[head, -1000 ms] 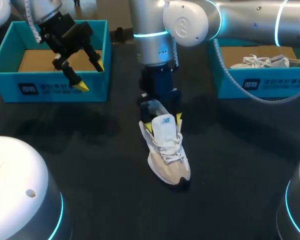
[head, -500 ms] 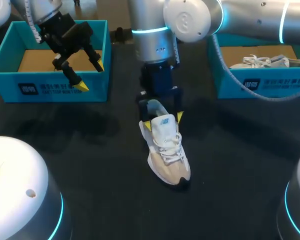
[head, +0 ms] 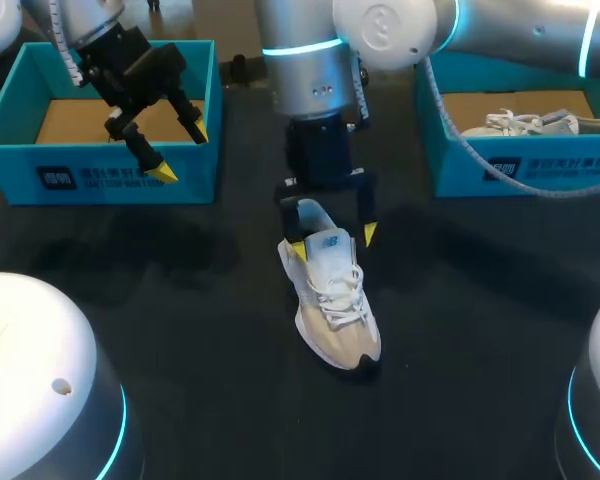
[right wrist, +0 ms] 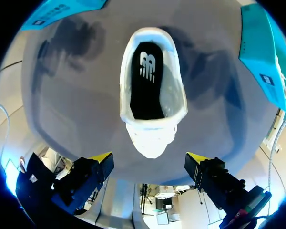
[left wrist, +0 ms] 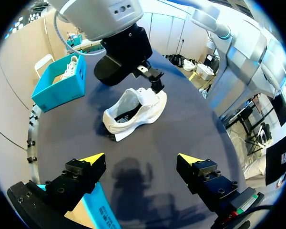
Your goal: Take the shoe out of the shoebox, open the shoe tongue, remove and reinsert the insole, then place the shoe into the shoebox
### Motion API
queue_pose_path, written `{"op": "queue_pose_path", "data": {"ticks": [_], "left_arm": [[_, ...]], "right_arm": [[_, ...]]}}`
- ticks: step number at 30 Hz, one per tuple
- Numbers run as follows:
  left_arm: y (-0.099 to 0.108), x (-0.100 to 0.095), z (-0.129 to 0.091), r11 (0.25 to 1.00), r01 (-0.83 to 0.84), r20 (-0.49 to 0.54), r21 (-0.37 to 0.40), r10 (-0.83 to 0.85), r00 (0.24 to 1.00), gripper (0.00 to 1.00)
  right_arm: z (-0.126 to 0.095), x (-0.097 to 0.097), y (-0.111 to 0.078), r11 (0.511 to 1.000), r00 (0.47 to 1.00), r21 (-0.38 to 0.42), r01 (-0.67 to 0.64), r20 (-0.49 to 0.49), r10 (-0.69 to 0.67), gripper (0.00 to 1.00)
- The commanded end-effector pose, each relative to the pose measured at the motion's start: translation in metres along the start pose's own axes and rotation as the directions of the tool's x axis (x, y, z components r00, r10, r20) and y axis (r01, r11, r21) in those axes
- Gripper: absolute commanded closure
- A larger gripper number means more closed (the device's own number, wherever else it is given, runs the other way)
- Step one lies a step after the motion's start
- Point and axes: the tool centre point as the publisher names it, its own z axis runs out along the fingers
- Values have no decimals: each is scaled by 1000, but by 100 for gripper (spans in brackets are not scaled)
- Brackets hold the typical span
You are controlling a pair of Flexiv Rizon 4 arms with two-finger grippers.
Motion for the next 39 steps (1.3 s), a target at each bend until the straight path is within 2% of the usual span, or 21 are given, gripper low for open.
{"op": "queue_pose_path", "data": {"ticks": [1, 2, 3, 4, 13, 23, 32, 39], "left_arm": [[0, 1, 0, 1000, 0, 1, -3, 0, 1000, 0], [0, 1, 0, 1000, 0, 1, -3, 0, 1000, 0], [0, 1, 0, 1000, 0, 1, -3, 0, 1000, 0], [0, 1, 0, 1000, 0, 1, -3, 0, 1000, 0], [0, 1, 0, 1000, 0, 1, -3, 0, 1000, 0], [0, 1, 0, 1000, 0, 1, -3, 0, 1000, 0], [0, 1, 0, 1000, 0, 1, -3, 0, 1000, 0], [0, 1, 0, 1000, 0, 1, -3, 0, 1000, 0]], "right_arm": [[14, -3, -9, 1000, 999, -27, -10, -35, 9, 73], [16, -2, -9, 1000, 999, -26, -11, -41, 10, 84], [16, -2, -9, 1000, 999, -25, -11, -43, 10, 89], [17, -1, -8, 1000, 999, -23, -11, -44, 10, 90], [15, 6, 14, 1000, 999, -18, 11, -52, -12, 91], [27, 5, 35, 999, 997, -26, 34, -67, -36, 89], [26, 8, 41, 1000, 1000, 12, 10, -13, -10, 82], [31, 11, 49, 1000, 998, 7, -18, 52, 17, 85]]}}
